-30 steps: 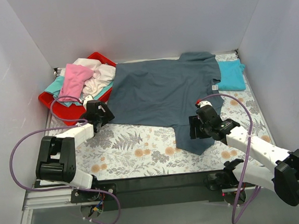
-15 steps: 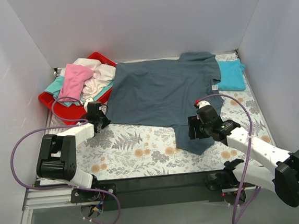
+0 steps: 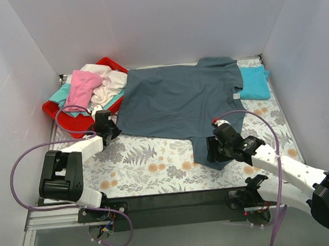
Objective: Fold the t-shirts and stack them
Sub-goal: Flatten the tshirt out
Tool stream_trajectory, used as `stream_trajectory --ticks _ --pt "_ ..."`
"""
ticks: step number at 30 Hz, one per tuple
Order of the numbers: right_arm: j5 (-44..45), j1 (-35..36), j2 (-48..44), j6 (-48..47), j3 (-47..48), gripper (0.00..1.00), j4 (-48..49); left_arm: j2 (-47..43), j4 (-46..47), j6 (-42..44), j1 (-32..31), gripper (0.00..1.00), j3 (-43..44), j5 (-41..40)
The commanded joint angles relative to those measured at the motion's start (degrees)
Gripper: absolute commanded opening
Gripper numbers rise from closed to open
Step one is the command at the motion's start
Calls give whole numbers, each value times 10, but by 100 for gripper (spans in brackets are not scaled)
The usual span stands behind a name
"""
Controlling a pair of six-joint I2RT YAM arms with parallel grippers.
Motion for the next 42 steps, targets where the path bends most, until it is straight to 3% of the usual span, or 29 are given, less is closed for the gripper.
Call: stream_trajectory --ticks 1,6,15,21,23,24,25,29,32,33,38,40,42 --pt "26 33 1 81 7 49 -61 -30 21 11 -1 0 19 -3" --pt "95 70 28 145 36 48 -114 -27 39 16 -2 0 30 11" --pt "128 73 0 244 1 50 -124 -9 77 20 -2 0 28 49" --pt "157 72 78 255 -8 47 -122 -5 84 22 -1 0 27 63" --pt "164 72 84 254 -11 39 -123 -8 84 22 -2 0 26 64" --pt "168 72 84 255 -12 13 -121 -8 84 23 -2 0 26 63" --pt "169 72 85 254 -11 2 -121 -8 84 23 -2 0 26 65" --pt "213 71 101 229 43 1 -119 -8 84 25 -2 0 26 68" --pt "255 59 163 166 107 1 -112 -4 83 26 -2 0 27 77" --pt "302 43 228 98 194 8 -107 0 84 26 -2 0 27 84" --pt "362 30 247 69 231 29 -103 0 84 28 -2 0 27 89" --pt "386 25 241 58 235 48 -82 1 85 27 -2 0 27 93" --pt "374 16 230 39 234 54 -57 3 85 28 -3 0 29 97"
